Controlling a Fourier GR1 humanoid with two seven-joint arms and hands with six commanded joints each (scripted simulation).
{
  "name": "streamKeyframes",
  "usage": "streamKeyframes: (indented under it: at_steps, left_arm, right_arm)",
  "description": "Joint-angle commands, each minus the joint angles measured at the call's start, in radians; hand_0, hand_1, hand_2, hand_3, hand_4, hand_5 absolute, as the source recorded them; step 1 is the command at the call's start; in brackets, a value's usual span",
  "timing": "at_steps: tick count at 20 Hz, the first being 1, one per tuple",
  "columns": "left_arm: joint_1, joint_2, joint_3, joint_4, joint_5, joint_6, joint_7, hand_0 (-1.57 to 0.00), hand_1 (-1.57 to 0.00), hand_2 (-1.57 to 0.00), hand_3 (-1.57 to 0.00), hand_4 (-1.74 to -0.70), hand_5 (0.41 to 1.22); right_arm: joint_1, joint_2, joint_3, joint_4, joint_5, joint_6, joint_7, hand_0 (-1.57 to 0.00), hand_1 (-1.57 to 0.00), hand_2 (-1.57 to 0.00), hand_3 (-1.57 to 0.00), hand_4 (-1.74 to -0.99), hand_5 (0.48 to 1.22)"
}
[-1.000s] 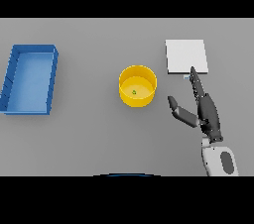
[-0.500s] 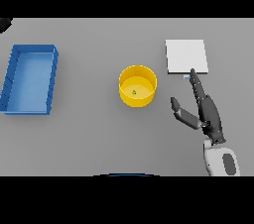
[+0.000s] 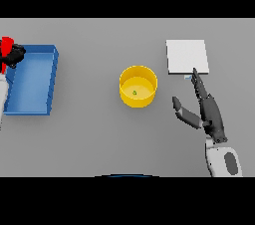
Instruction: Pick up the red beaker and tilt it to pour out 1 green nut into yellow bowl. Pick up the yellow bowl and place it on the metallic measuring scale.
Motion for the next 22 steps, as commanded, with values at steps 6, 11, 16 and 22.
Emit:
streamKeyframes:
  at_steps: [6,11,16,22]
  left_arm:
    - [0.068,0.038,-0.009,-0.136,0.130,-0.225,-0.001,-0.60,-0.55,-0.52,-0.54,-0.98,0.664]
    - [0.062,0.072,-0.066,-0.106,0.061,-0.267,0.036,-0.20,-0.18,-0.17,-0.18,-0.81,0.627]
    - [0.072,0.067,-0.058,-0.125,0.052,-0.221,-0.036,-0.06,-0.06,-0.06,-0.06,-0.78,0.633]
    - [0.092,0.029,-0.047,-0.184,0.089,-0.196,-0.071,-0.02,-0.01,-0.01,-0.01,-0.80,0.666]
  right_arm:
    - [0.011,0.006,0.009,-0.004,0.004,0.000,-0.018,0.00,0.00,0.00,0.00,-1.153,0.670]
    - [0.013,-0.005,0.002,0.002,0.022,-0.014,-0.024,0.00,0.00,0.00,0.00,-1.157,0.665]
    - [0.003,-0.003,0.031,-0.010,0.097,-0.050,0.039,0.00,0.00,0.00,0.00,-1.131,0.631]
    - [-0.132,-0.170,0.121,0.022,0.252,0.076,0.063,0.00,0.00,0.00,0.00,-1.122,0.649]
